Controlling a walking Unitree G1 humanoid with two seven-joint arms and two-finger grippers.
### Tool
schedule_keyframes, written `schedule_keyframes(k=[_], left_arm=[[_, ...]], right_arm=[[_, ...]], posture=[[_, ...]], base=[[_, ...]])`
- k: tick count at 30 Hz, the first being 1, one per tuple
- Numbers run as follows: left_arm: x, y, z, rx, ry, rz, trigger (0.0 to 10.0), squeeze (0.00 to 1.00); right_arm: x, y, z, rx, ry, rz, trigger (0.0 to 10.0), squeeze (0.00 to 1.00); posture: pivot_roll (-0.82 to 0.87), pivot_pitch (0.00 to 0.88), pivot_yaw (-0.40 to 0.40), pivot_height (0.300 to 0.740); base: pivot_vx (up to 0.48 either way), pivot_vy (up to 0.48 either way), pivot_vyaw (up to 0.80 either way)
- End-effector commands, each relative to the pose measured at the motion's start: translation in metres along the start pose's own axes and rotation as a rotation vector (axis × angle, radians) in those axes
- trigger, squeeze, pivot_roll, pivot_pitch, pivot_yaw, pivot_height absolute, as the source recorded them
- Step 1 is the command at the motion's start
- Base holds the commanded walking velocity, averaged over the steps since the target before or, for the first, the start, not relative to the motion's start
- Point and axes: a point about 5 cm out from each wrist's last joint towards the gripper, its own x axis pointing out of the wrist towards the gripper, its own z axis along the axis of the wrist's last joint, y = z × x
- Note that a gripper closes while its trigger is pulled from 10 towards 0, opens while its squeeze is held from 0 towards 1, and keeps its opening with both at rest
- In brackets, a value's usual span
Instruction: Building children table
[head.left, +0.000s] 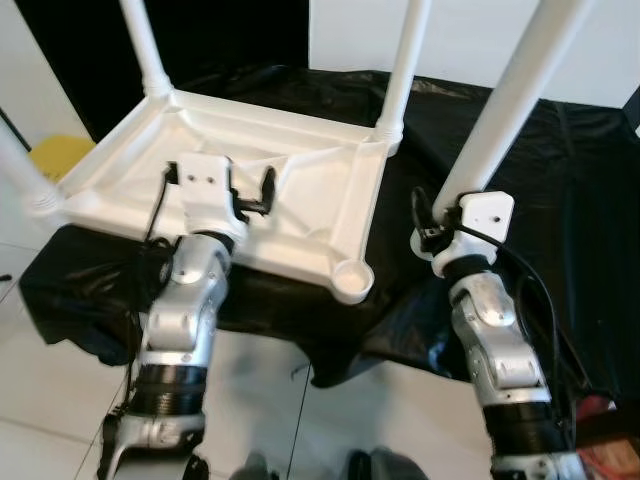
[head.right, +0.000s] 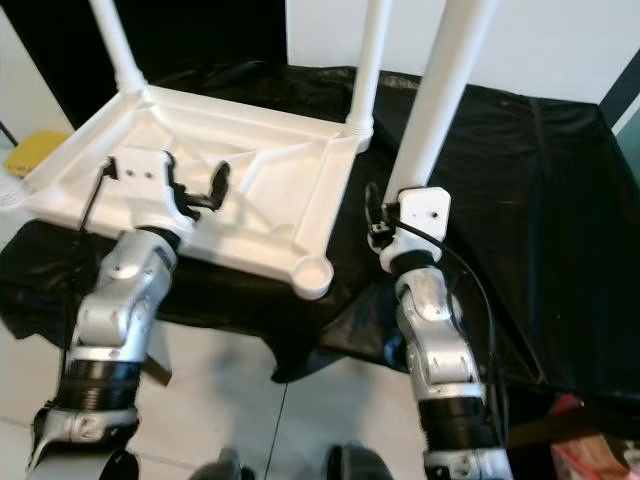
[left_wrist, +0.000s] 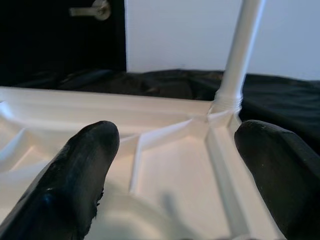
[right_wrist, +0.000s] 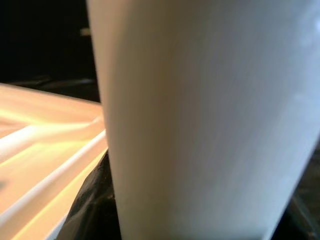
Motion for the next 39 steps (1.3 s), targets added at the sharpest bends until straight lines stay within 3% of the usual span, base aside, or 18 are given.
schedule_keyframes(k=[1, 17, 39], left_arm=[[-0.0022, 0.0059, -0.0011, 0.015, 0.01, 0.021, 10.0, 0.0], [-0.0002, 0.006, -0.0031, -0.056, 0.021, 0.031, 10.0, 0.0], [-0.001, 0.0024, -0.0052, -0.059, 0.035, 0.005, 10.0, 0.0]], right_arm=[[0.0, 0.0034, 0.0034, 0.013, -0.015, 0.009, 10.0, 0.0], [-0.0001, 0.0031, 0.0034, 0.011, -0.012, 0.012, 10.0, 0.0], [-0.0003, 0.008, 0.0018, 0.019, -0.008, 0.031, 10.0, 0.0]], posture=[[0.08, 0.144, -0.062, 0.74], [0.08, 0.13, -0.067, 0.74], [0.08, 0.108, -0.064, 0.74]], base=[[0.0, 0.0, 0.0], [0.0, 0.0, 0.0], [0.0, 0.439, 0.0]])
